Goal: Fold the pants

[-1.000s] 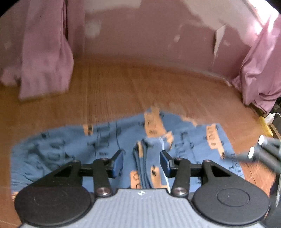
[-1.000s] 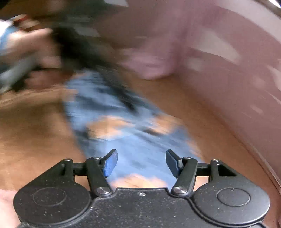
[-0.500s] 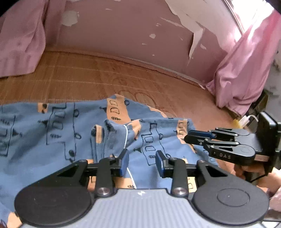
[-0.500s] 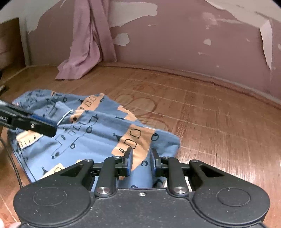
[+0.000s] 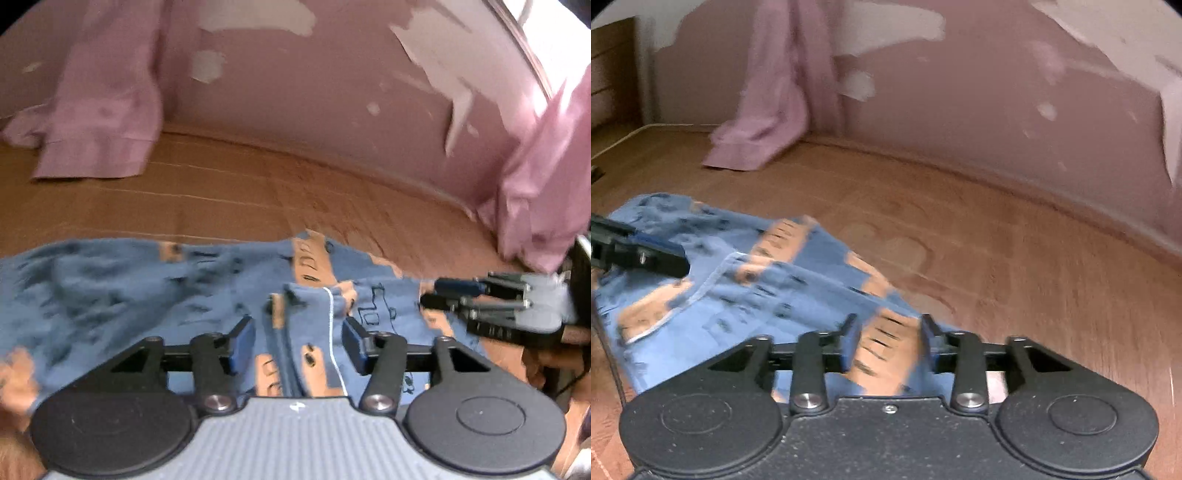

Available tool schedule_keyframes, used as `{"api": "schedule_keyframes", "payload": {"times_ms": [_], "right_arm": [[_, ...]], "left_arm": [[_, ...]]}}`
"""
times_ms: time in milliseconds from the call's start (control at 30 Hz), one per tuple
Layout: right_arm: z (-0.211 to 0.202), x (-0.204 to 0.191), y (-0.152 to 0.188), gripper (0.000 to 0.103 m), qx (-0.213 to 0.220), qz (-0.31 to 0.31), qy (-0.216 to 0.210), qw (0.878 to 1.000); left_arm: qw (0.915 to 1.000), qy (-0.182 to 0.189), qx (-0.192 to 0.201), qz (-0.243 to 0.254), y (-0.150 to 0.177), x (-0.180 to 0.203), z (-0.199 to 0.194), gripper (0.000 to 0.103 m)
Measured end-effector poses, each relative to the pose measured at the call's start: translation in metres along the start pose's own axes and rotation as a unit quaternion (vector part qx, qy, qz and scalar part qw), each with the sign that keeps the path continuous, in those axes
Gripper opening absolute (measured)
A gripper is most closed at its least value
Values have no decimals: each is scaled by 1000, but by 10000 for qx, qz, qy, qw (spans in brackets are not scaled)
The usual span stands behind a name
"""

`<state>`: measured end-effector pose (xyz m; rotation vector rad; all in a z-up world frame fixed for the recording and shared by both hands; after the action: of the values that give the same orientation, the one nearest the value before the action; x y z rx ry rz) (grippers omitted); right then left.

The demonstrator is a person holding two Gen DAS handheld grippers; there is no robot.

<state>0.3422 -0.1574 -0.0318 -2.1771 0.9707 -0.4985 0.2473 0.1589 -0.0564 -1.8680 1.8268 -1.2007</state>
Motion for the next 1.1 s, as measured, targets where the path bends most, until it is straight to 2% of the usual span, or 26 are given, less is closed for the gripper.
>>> {"api": "schedule_keyframes", "payload": {"times_ms": [33,67,100,167,200,267,300,367,467,500,533,567,600,633,667,767,900,1033,1100], "right_arm": [[-2,-11,-1,64,22,-139,-105,9998],[-5,-25,-2,72,50,-329,-258,9991],[-8,-40,-3,75,97,-544,-397,9977],[-13,-73,-2,84,207,-1091,-546,9923],[-15,-90,0,87,279,-1389,-529,9885],[-15,-119,4,91,409,-1969,-431,9786],[-13,-131,7,91,474,-2216,-321,9735],[-9,-149,8,91,641,-2575,62,9641],[0,-165,2,91,961,-2882,641,9506],[5,-165,-2,89,978,-2848,737,9507],[11,-163,-7,81,913,-2712,703,9556],[16,-159,-13,72,783,-2470,526,9644],[21,-153,-19,67,647,-2179,251,9735],[27,-146,-24,58,541,-1930,8,9797],[32,-142,-26,54,459,-1698,-238,9841],[45,-126,-34,53,237,-1153,-872,9892],[53,-106,-41,53,-117,-475,-1381,9892],[29,-104,-35,53,-24,-543,-1326,9897],[17,-107,-27,53,-153,-675,-1178,9906]], "left_arm": [[9998,-92,141,-108,3,-5,-15,71],[9991,-254,293,-172,6,-8,-27,79],[9972,-510,488,-243,11,-11,-41,83],[9896,-1042,903,-417,22,-20,-70,84],[9853,-1269,1037,-485,27,-25,-79,86],[9716,-1849,1334,-637,35,-40,-98,90],[9678,-1978,1373,-733,37,-49,-102,90],[9610,-2165,1307,-1124,39,-69,-105,87],[9519,-2155,1339,-1719,40,-93,-107,81],[9494,-2184,1338,-1820,39,-97,-105,77],[9480,-2179,1324,-1907,39,-102,-104,76],[9476,-2152,1312,-1964,38,-105,-104,70],[9475,-2116,1270,-2031,38,-108,-102,65],[9487,-2050,1218,-2078,39,-112,-101,63],[9499,-1984,1190,-2100,38,-114,-100,59],[9536,-1901,1147,-2033,37,-116,-96,51],[9581,-1945,928,-1888,35,-111,-89,45],[9591,-2012,683,-1873,34,-110,-81,44],[9593,-2062,625,-1824,33,-109,-79,45]]}}
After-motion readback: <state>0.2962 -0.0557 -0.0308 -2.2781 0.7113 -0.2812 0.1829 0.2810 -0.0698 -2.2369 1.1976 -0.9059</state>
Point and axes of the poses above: each gripper's, at about its wrist camera, not at the fingertips, and z roughly the way its jaws point, x to its right, y to its underside, the point moved 3 cm from there along z, roughly the way its jaws point, and after that the axes turned 1 degree about -y, right-handed, at the moved point
